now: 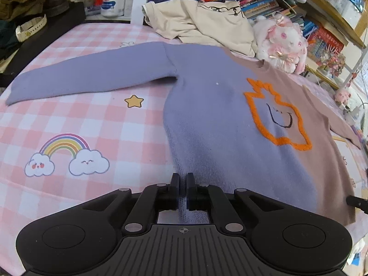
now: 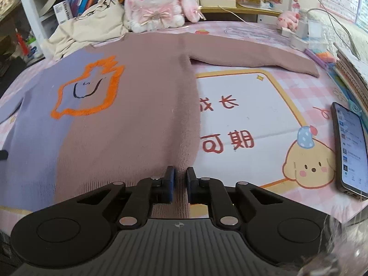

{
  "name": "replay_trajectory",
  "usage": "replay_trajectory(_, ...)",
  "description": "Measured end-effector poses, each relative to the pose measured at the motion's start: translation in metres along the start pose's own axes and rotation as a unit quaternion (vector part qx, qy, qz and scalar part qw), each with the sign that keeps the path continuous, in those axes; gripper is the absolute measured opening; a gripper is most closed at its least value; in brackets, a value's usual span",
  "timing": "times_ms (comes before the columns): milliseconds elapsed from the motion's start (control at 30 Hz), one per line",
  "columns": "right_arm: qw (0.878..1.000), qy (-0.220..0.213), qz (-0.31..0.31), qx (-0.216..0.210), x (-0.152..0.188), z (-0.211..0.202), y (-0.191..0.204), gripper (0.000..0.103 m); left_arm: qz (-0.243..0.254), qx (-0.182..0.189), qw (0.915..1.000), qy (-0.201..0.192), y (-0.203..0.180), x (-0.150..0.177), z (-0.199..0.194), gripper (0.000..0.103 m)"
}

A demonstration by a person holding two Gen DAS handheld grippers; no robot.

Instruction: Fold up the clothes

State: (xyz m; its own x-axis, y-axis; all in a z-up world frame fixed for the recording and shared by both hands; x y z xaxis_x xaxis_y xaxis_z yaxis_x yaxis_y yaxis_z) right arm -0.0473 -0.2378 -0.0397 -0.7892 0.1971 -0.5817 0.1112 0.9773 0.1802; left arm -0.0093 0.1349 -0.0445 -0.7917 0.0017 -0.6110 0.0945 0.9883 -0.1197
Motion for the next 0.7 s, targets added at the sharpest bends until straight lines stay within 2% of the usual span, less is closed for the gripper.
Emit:
replay_trajectory(300, 1.000, -0.013, 0.011, 0.022, -0.001, 0.001, -0.006, 0.011, 0.043, -0.005, 0.9991, -0.004, -0.014, 0.006, -0.003, 0.005)
replay_trajectory(567, 0.999, -0.018, 0.013, 0.034, 0.000, 0.000, -0.003, 0.016, 0.036, -0.004, 0.9992, -0.015, -0.009, 0.008, -0.003, 0.011)
replay_trajectory(600, 0.999, -0.019, 0.011, 0.044, 0.000, 0.000, -0.002, 0.025, 0.038, -0.008, 0.9991, -0.015, -0.010, 0.007, -0.004, 0.015)
replay_trajectory(633, 0.998, -0.020, 0.009, 0.057, 0.001, -0.001, -0.001, 0.044, 0.039, -0.013, 0.9990, -0.014, -0.011, 0.007, -0.004, 0.019)
replay_trajectory(667, 0.998, -0.022, 0.010, 0.063, 0.001, -0.002, -0.001, 0.057, 0.043, -0.021, 0.9988, -0.013, -0.012, 0.007, -0.005, 0.030)
replay_trajectory(700, 0.998, -0.024, 0.014, 0.065, 0.001, -0.004, -0.001, 0.059, 0.047, -0.029, 0.9984, -0.011, -0.013, 0.007, -0.006, 0.045)
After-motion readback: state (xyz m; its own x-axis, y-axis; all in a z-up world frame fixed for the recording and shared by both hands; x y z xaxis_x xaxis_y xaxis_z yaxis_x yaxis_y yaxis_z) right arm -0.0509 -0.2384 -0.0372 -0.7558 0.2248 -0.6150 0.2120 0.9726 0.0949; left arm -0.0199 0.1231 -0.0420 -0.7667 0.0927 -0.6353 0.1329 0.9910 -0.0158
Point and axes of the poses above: each gripper's, at about its wrist camera, not at the fingertips, and z roughly the way its jaws point, y to its left, x to its underside, the point moved 2 cm from there along z, roughly the way its jaws point, and after that the axes turned 9 degrees about z, right-handed, at the moved point
